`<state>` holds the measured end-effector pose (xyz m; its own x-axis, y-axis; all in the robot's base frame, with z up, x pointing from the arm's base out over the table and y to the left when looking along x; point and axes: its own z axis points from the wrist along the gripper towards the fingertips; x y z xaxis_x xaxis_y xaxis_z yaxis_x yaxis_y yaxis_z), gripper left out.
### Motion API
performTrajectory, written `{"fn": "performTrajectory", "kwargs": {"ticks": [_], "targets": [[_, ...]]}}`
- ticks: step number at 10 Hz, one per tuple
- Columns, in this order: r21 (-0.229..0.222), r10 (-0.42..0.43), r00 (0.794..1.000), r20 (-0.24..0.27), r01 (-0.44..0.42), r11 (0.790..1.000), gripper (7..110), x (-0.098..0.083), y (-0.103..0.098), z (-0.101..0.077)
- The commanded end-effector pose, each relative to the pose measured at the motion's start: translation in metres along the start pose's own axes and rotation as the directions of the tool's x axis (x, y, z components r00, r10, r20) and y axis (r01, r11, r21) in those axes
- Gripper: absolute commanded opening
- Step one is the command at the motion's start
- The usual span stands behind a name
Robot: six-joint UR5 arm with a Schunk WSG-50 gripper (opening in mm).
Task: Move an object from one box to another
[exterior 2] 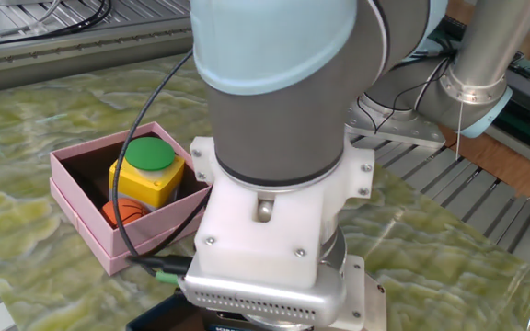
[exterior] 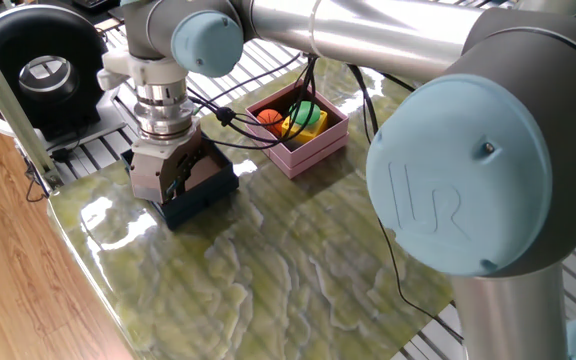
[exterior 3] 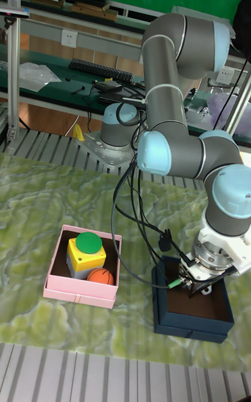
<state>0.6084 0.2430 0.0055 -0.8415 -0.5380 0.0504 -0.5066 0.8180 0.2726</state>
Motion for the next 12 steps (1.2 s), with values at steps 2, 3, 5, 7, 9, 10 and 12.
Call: {"fn": "performTrajectory", "kwargs": {"ticks": [2,3,5,7,9,10,12], "targets": [[-0.014,0.01,1.0,0.01,-0.01,1.0,44,-0.001,0.001,-0.006],[-0.011,0.027,1.0,0.01,-0.027,1.0,44,-0.001,0.001,-0.004],[0.006,0.051,0.999,0.004,-0.051,0.999,22,0.0,-0.001,-0.003],[0.017,0.075,0.997,-0.004,-0.075,0.997,22,-0.001,0.0,-0.003],[0.019,0.09,0.996,-0.014,-0.09,0.996,7,-0.002,0.003,-0.008],[0.031,0.096,0.995,-0.021,-0.095,0.995,7,-0.001,0.002,-0.013],[0.046,0.085,0.996,-0.033,-0.083,0.995,7,0.0,-0.003,-0.024]]}}
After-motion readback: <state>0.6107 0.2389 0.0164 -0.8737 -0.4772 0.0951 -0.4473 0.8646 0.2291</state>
